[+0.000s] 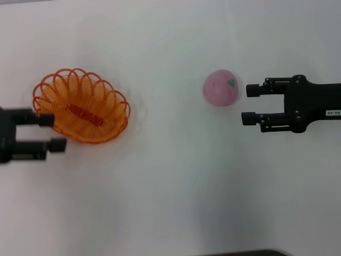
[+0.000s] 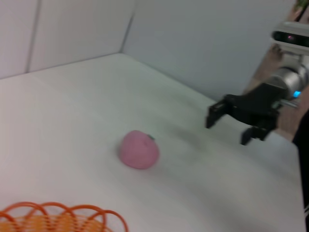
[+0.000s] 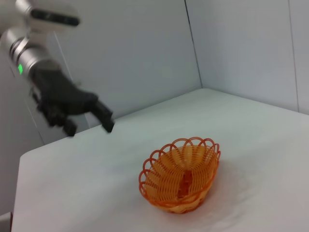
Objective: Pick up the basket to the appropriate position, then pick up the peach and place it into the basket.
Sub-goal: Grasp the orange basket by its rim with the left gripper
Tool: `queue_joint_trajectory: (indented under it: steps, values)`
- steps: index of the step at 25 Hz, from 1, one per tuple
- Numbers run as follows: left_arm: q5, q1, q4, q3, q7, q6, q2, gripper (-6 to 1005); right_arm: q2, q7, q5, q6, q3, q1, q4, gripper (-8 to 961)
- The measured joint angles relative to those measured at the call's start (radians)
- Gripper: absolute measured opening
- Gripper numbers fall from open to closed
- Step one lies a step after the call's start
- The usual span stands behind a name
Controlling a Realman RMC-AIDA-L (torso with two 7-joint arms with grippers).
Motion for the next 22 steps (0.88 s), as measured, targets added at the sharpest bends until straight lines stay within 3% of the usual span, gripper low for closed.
queue_joint_trajectory:
  steps: [1,2,3,11,17,22]
  values:
    - [0.007,-0.023,0.004,0.004,-0.036,0.000,0.014,747,0.001,-0.002,0.000,0.000,0.000,0.001,0.000,738]
    - [0.007,-0.023,0.004,0.004,-0.036,0.000,0.014,747,0.001,-0.006,0.000,0.001,-0.001,0.001,0.000,738]
    - [0.014,-0.079,-0.001,0.022,-0.119,0.000,0.053,747,0.002,-0.010,0.000,0.001,-0.001,0.001,0.000,737]
    - [0.041,-0.237,-0.007,0.083,-0.368,-0.033,0.120,745,0.008,-0.023,0.001,0.002,-0.004,0.002,0.000,735]
    - [0.146,-0.337,0.017,0.166,-0.461,-0.116,0.139,740,0.010,-0.026,0.003,0.000,-0.005,0.003,0.000,734]
    - [0.308,-0.397,0.016,0.308,-0.544,-0.285,0.133,737,0.015,-0.037,0.003,0.001,-0.005,0.004,0.000,732]
